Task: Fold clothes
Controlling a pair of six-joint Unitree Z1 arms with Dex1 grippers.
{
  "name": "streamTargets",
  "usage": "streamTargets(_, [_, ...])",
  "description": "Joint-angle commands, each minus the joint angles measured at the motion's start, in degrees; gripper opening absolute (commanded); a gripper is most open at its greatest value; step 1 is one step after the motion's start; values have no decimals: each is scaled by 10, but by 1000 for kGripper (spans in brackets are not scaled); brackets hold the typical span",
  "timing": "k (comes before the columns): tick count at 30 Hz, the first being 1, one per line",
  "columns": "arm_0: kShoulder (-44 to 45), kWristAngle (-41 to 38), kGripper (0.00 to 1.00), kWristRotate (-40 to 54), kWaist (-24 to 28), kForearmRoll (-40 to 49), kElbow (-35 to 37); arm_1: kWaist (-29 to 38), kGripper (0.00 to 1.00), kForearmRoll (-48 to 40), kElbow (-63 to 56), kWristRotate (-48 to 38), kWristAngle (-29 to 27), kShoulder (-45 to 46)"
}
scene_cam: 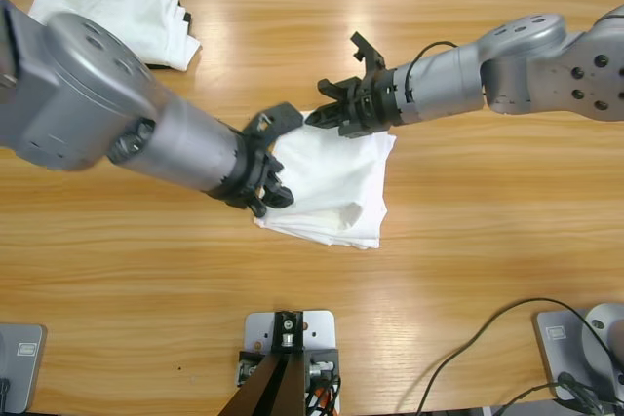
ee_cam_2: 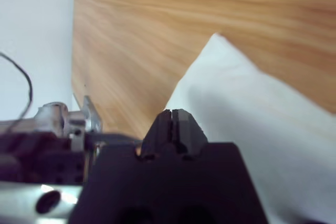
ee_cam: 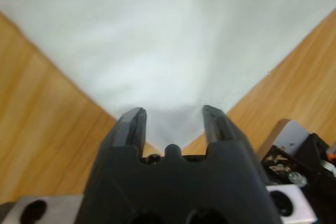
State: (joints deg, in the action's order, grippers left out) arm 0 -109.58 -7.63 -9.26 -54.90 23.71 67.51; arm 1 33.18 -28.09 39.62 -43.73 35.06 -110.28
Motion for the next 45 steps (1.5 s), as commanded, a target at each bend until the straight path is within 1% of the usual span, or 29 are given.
streamTargets(1, [-92,32,0,-23,-22,-13,2,-13,0,-48,-39,2,-11,-31])
streamTargets(7, [-112,11,0,-24,-25,-33,-7,-29,0,-65,-71,0,-10,-37])
streamTargets(13, [-111,11,0,-24,-33,-34,-12,-76,0,-106,-100,3,-18,-68])
streamTargets(19, [-108,11,0,-23,-36,-34,-21,-83,0,-135,-138,2,-62,-97])
streamTargets(23, [-103,11,0,-24,-40,-34,-23,-93,0,-177,-181,2,-80,-111])
streamTargets(27, [-101,11,0,-26,-48,-34,-28,-112,0,-251,-229,3,-92,-124])
streamTargets(30, [-96,12,0,-33,-60,-38,-39,-130,0,-280,-256,7,-98,-101])
streamTargets(34, [-89,13,0,-41,-67,-40,-50,-135,0,-273,-267,20,-108,-30])
streamTargets(37, [-75,18,0,-44,-70,-40,-55,-134,0,-270,-286,22,-129,32])
streamTargets(38, [-66,22,0,-46,-71,-40,-57,-128,0,-258,-291,22,-141,67])
streamTargets(39, [-57,27,0,-49,-71,-39,-59,-121,0,-220,-291,23,-154,117])
streamTargets(41, [-33,34,0,-59,-70,-37,-61,-93,0,-80,-276,27,-182,239])
streamTargets(43, [-3,34,0,-63,-67,-37,-58,-63,0,92,-202,35,-205,351])
streamTargets(45, [33,34,0,-72,-59,-37,-49,-31,0,209,-140,37,-216,404])
